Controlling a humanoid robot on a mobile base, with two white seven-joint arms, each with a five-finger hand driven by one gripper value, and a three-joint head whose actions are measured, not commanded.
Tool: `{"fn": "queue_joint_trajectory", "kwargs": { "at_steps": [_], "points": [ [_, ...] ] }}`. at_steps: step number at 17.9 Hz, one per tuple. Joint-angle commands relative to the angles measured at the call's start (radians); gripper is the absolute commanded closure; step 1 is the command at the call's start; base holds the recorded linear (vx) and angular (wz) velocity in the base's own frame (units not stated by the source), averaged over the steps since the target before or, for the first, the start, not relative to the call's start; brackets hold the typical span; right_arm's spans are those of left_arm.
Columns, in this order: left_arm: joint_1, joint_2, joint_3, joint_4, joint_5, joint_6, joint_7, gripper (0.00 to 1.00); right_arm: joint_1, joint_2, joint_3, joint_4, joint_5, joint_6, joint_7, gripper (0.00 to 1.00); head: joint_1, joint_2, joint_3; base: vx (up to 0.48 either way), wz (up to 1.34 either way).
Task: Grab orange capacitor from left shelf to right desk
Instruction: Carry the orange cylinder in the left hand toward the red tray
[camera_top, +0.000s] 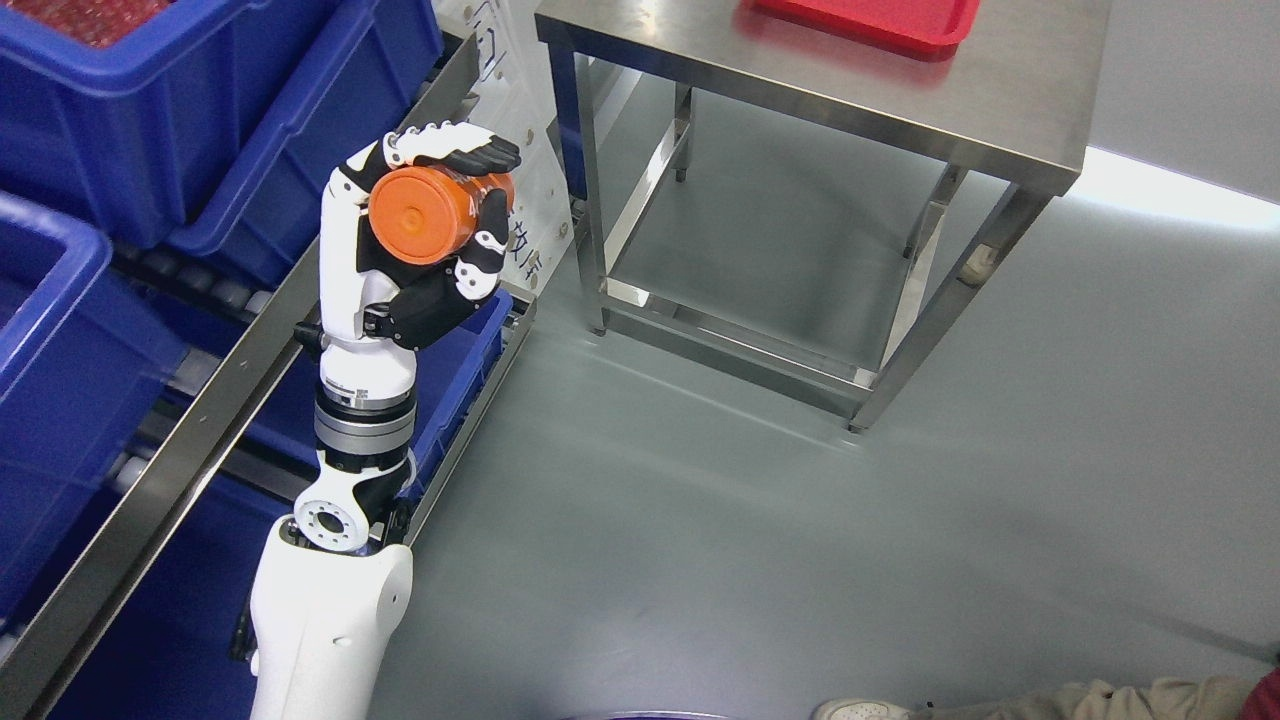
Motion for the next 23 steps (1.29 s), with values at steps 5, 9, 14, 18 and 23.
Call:
{"fn": "queue_joint_trajectory", "kwargs": {
  "at_steps": [5,9,14,18,23],
  "points": [
    [0.009,0.017,-0.076,0.003,0.0,0.001,0.0,0.98,0.02,-0.017,-0.012,-0.017,0.003,0.005,0.0,0.0,0.0,0.0,0.0,0.199,-0.3],
    [0.011,0.017,-0.125,0.003,0.0,0.001,0.0,0.98,0.02,-0.017,-0.012,-0.017,0.003,0.005,0.0,0.0,0.0,0.0,0.0,0.195,-0.23],
    [0.012,0.017,-0.143,0.004,0.0,0.001,0.0,0.98,0.02,-0.017,-0.012,-0.017,0.003,0.005,0.0,0.0,0.0,0.0,0.0,0.187,-0.11],
    [0.014,0.017,-0.18,0.043,0.0,0.001,0.0,0.98,0.02,-0.017,-0.012,-0.017,0.003,0.003,0.0,0.0,0.0,0.0,0.0,0.198,-0.08],
    [-0.006,0.017,-0.202,0.052,-0.002,0.001,0.0,0.97,0.02,-0.017,-0.012,-0.017,0.003,0.005,0.0,0.0,0.0,0.0,0.0,0.198,-0.1]
  ]
}}
